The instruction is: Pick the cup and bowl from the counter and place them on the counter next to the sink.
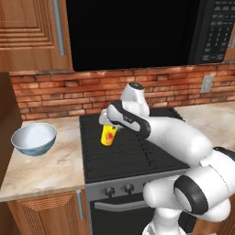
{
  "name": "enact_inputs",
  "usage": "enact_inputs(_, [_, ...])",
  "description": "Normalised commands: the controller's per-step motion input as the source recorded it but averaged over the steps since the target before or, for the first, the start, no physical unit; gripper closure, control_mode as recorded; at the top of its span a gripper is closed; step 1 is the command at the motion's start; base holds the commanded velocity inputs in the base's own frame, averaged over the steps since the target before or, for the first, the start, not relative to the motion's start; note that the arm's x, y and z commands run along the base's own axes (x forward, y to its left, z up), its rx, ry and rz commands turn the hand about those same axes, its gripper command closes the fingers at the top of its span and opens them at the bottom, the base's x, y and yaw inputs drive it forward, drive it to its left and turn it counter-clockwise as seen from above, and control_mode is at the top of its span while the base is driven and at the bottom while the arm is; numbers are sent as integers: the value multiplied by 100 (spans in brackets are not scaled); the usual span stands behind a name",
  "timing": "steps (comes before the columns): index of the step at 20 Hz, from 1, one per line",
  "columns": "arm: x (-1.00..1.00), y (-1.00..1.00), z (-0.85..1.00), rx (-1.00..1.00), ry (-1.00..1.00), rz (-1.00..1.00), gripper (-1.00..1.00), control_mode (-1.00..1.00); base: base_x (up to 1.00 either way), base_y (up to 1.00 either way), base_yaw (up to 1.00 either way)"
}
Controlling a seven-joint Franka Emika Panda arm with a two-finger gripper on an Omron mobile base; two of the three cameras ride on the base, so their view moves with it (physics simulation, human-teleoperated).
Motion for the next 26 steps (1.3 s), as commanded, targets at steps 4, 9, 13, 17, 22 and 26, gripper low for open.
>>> enact_inputs(4, [-48, -45, 13, 0, 0, 0, 100, -100, 0, 0, 0])
enact_inputs(9, [-48, -48, 16, 0, -3, 0, 100, -100, 0, 0, 0])
enact_inputs(13, [-51, -53, 28, -4, -10, 0, 100, -100, 0, 0, 0])
enact_inputs(17, [-55, -51, 26, -8, -7, 0, 100, -100, 0, 0, 0])
enact_inputs(22, [-60, -46, 12, -9, -2, 0, 100, -100, 0, 0, 0])
enact_inputs(26, [-44, -30, 0, -9, 0, 0, 100, -100, 0, 0, 0])
